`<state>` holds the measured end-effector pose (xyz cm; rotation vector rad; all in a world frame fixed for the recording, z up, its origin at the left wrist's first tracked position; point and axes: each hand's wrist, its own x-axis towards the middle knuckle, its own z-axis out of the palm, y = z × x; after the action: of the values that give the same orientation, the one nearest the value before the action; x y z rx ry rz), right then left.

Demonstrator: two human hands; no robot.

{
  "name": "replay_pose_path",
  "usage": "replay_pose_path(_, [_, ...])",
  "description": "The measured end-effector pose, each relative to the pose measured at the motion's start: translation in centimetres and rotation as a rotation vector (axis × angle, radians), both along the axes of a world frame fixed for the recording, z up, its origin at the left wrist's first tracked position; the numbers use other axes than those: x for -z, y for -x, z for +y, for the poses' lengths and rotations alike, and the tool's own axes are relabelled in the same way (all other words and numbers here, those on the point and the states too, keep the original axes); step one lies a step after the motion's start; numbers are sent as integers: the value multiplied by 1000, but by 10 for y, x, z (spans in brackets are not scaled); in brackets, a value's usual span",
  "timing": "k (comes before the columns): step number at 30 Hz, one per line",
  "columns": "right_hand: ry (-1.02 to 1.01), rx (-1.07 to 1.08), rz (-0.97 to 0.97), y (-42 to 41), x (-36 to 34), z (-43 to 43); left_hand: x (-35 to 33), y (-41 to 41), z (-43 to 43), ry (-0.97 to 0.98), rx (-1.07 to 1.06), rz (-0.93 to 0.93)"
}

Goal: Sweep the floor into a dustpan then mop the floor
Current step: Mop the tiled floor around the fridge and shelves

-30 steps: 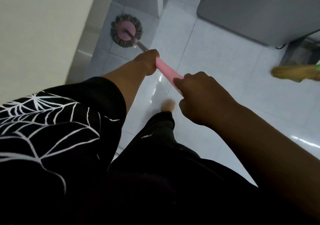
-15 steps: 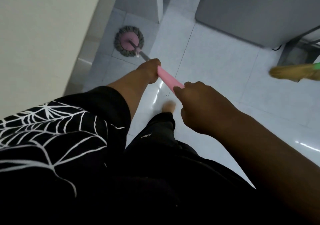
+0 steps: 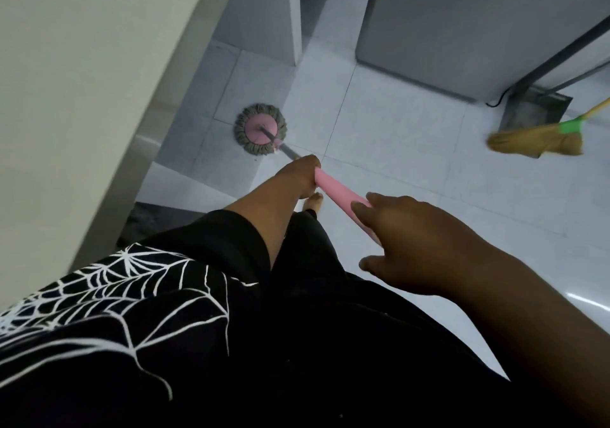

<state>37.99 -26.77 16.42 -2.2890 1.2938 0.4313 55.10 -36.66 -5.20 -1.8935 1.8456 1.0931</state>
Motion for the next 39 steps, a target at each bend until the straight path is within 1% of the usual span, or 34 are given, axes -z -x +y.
replay_pose_path(2, [27, -35, 52, -5, -1, 9, 2, -4, 1, -8, 28, -4])
replay_pose_path(5, [41, -45, 120, -14, 5, 7, 4, -10, -5, -19, 9, 41])
replay_pose_path(9, [37, -9, 118, -19, 11, -29, 12, -22, -32, 9, -28, 63])
replay_pose_path(12, [50, -37, 116, -31, 17, -67, 19, -38, -70, 26, -95, 125])
replay_pose_path(13, [61, -57, 106, -37, 19, -82, 22, -45, -83, 47, -91, 112])
replay_pose_path(16, [46, -91, 89, -59, 27, -136, 24, -69, -129, 38, -175, 76])
replay_pose_path(19, [71, -121, 66, -75, 32, -173, 25, -88, -164, 51, -233, 92])
replay_pose_path(24, [67, -154, 55, -107, 46, -266, 26, -122, -244, 98, -222, 35])
replay_pose_path(28, [37, -147, 38, -120, 46, -313, 26, -135, -286, 99, -242, 6])
replay_pose_path(33, [51, -182, 32, -122, 51, -332, 28, -142, -299, 93, -317, 31])
replay_pose_path(39, [31, -205, 5, -103, 62, -311, 35, -126, -283, 47, -376, 57])
